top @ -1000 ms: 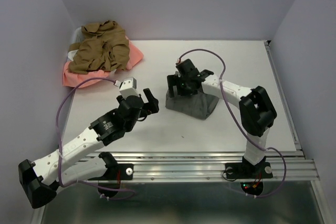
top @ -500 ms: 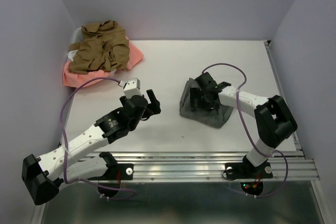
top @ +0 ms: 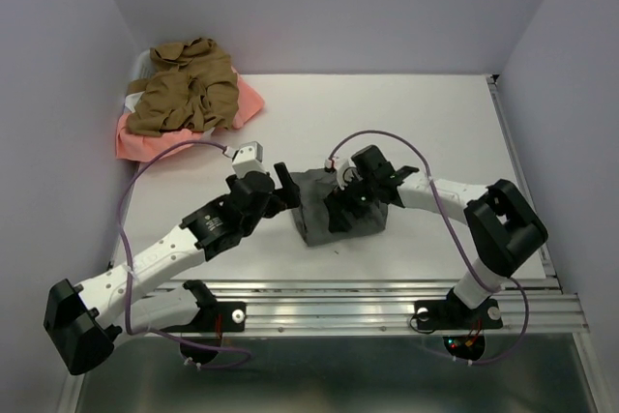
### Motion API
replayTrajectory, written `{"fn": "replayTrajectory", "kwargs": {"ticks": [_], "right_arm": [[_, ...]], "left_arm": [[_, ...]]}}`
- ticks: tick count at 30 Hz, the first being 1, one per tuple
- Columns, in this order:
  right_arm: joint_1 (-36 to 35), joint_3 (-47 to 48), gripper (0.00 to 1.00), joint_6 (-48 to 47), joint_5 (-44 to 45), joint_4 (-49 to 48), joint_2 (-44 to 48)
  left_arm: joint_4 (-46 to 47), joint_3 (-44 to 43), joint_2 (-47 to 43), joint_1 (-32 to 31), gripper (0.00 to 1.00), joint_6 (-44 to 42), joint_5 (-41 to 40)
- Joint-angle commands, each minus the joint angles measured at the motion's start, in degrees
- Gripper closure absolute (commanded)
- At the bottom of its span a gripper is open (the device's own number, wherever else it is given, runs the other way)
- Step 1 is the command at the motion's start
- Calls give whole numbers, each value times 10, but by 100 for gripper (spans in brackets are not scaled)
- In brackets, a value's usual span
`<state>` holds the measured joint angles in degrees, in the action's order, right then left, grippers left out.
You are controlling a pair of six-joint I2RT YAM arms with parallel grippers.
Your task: Fold and stack the skirts
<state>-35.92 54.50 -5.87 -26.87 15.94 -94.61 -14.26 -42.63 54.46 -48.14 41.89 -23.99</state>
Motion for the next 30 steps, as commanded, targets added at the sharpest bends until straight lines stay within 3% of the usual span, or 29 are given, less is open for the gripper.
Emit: {"fn": "replayTrajectory", "kwargs": {"ticks": [1,6,11,17,30], "right_arm": [[-12,19,0,-28,-59,-42,22],[-12,58,0,61,29,-40,92],[-1,68,0,164,167,-9,132],[74,68,0,194,101,0,111],[80,96,0,107,65,0,20]], "left_arm": [[28,28,-4,10,1,-2,20],[116,87,-7,13,1,-27,98],[180,76,35,13,1,-57,121],[214,29,107,15,4,-106,125],[248,4,240,60,13,-118,169]]}}
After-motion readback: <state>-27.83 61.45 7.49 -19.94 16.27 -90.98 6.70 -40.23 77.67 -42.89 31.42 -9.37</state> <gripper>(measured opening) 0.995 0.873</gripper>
